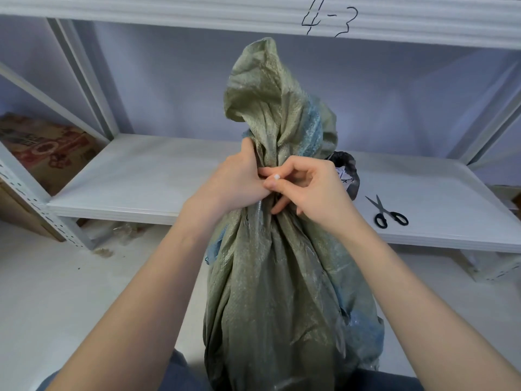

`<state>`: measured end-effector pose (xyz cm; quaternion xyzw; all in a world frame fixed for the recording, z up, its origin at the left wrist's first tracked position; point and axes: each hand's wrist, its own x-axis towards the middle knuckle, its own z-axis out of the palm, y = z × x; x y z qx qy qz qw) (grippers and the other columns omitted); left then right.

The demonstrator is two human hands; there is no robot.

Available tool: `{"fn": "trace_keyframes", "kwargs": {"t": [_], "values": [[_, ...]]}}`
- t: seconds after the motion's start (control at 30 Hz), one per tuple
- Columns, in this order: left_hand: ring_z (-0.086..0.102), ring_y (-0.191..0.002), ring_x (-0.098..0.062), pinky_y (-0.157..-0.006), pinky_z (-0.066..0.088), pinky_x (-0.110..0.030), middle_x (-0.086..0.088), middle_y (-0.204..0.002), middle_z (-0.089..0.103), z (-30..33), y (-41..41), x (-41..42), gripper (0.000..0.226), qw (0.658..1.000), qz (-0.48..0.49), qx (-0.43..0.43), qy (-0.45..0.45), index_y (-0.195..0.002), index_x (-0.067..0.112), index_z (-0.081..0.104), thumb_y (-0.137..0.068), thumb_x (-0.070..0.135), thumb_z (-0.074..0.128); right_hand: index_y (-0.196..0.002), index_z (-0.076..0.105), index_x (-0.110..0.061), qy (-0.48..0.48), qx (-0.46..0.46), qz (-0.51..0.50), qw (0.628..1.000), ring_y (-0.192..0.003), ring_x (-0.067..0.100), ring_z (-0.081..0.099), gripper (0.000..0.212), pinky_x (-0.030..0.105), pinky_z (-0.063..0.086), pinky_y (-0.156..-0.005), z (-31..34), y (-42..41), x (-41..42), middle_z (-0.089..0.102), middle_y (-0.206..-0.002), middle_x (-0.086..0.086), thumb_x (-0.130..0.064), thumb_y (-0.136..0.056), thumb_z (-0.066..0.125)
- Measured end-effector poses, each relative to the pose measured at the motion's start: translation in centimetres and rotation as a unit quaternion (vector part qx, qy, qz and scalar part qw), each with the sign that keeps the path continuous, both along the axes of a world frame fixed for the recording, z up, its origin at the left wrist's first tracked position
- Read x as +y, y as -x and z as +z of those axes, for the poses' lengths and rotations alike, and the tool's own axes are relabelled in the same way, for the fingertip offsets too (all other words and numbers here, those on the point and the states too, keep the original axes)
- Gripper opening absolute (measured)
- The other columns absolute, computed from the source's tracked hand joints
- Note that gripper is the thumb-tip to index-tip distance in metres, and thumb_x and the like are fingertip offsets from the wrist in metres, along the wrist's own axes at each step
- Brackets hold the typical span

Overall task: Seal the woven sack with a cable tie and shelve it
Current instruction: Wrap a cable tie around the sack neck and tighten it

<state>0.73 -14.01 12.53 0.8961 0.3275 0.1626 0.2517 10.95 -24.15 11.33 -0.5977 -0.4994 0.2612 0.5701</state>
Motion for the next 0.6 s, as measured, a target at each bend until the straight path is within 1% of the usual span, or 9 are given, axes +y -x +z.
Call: {"fn": "trace_keyframes", "kwargs": {"t": [0.07,0.13,0.17,0.23,0.3,0.37,0.4,0.5,0.6], "values": [[0.048,-0.085,-0.025,-0.065,0.034,-0.032,0.002,-0.083,0.049,0.3,0.6,0.5,0.041,0.997,-0.045,0.033,0.048,-0.107,0.009,0.033,-0.088,0.035,0.058,-0.073,0.058,0.002,0.009,-0.012,-0.017,1.000,-0.045,0.017,0.065,0.013,0.005,0.034,-0.037,-0.1,-0.4,-0.1,0.071,-0.101,0.011,-0.002,-0.083,0.065],[0.049,-0.092,-0.022,-0.078,0.038,-0.032,0.003,-0.094,0.052,0.3,1.3,1.0,0.041,0.994,-0.072,0.037,0.074,-0.123,0.010,0.036,-0.092,0.029,0.055,-0.076,0.058,0.005,0.019,-0.017,-0.032,0.999,-0.048,0.022,0.066,0.013,0.006,0.034,-0.038,-0.2,-1.0,-0.2,0.072,-0.099,0.010,-0.003,-0.084,0.065],[0.052,-0.092,-0.022,-0.081,0.040,-0.030,0.004,-0.093,0.054,0.2,1.5,1.3,0.034,0.994,-0.077,0.025,0.071,-0.122,0.012,0.040,-0.093,0.022,0.054,-0.075,0.057,0.004,0.024,-0.020,-0.035,0.999,-0.049,0.024,0.066,0.014,0.006,0.034,-0.038,-0.3,-1.2,-0.3,0.072,-0.098,0.009,-0.003,-0.084,0.065],[0.056,-0.086,-0.018,-0.075,0.042,-0.018,0.008,-0.082,0.060,0.2,1.8,1.6,0.018,0.996,-0.078,0.004,0.038,-0.106,0.016,0.050,-0.090,0.012,0.057,-0.072,0.057,0.000,0.035,-0.039,-0.039,0.998,-0.050,0.026,0.067,0.015,0.007,0.035,-0.039,-0.6,-1.4,-0.4,0.072,-0.095,0.005,-0.005,-0.083,0.066],[0.061,-0.078,-0.015,-0.072,0.046,-0.012,0.009,-0.073,0.065,0.3,1.9,1.7,0.013,0.998,-0.061,-0.008,0.008,-0.087,0.019,0.057,-0.083,0.010,0.066,-0.068,0.057,-0.004,0.046,-0.076,-0.046,0.995,-0.051,0.027,0.068,0.018,0.016,0.046,-0.044,-0.8,-1.3,-0.3,0.072,-0.092,0.000,-0.008,-0.082,0.068],[0.067,-0.076,-0.012,-0.081,0.052,-0.029,0.012,-0.068,0.069,0.4,1.9,1.7,0.013,0.999,-0.025,-0.028,-0.014,-0.074,0.024,0.064,-0.074,0.013,0.072,-0.066,0.057,-0.007,0.060,-0.104,-0.059,0.991,-0.049,0.026,0.067,0.020,0.035,0.057,-0.057,-0.9,-1.3,-0.3,0.073,-0.092,-0.003,-0.011,-0.081,0.069],[0.068,-0.075,-0.011,-0.080,0.054,-0.034,0.015,-0.066,0.070,0.3,2.0,1.7,0.013,0.999,-0.009,-0.037,-0.028,-0.069,0.027,0.066,-0.071,0.017,0.074,-0.065,0.057,-0.009,0.065,-0.112,-0.065,0.990,-0.047,0.024,0.066,0.021,0.039,0.058,-0.061,-0.9,-1.4,-0.3,0.073,-0.093,-0.002,-0.012,-0.081,0.070],[0.068,-0.076,-0.003,-0.079,0.055,-0.035,0.019,-0.068,0.071,0.4,2.4,1.8,0.013,0.998,-0.002,-0.051,-0.048,-0.066,0.038,0.068,-0.069,0.028,0.075,-0.062,0.057,-0.016,0.064,-0.117,-0.073,0.988,-0.046,0.022,0.066,0.023,0.042,0.059,-0.065,-0.8,-1.5,-0.4,0.075,-0.092,0.000,-0.014,-0.080,0.071],[0.062,-0.065,0.009,-0.069,0.048,-0.020,0.009,-0.073,0.074,0.7,2.9,1.6,0.016,0.993,-0.025,-0.113,-0.008,-0.079,0.036,0.072,-0.072,0.023,0.078,-0.063,0.059,-0.017,0.058,-0.108,-0.074,0.990,-0.046,0.020,0.066,0.021,0.038,0.059,-0.066,-0.7,-1.6,-0.5,0.074,-0.090,-0.002,-0.013,-0.080,0.071]]}}
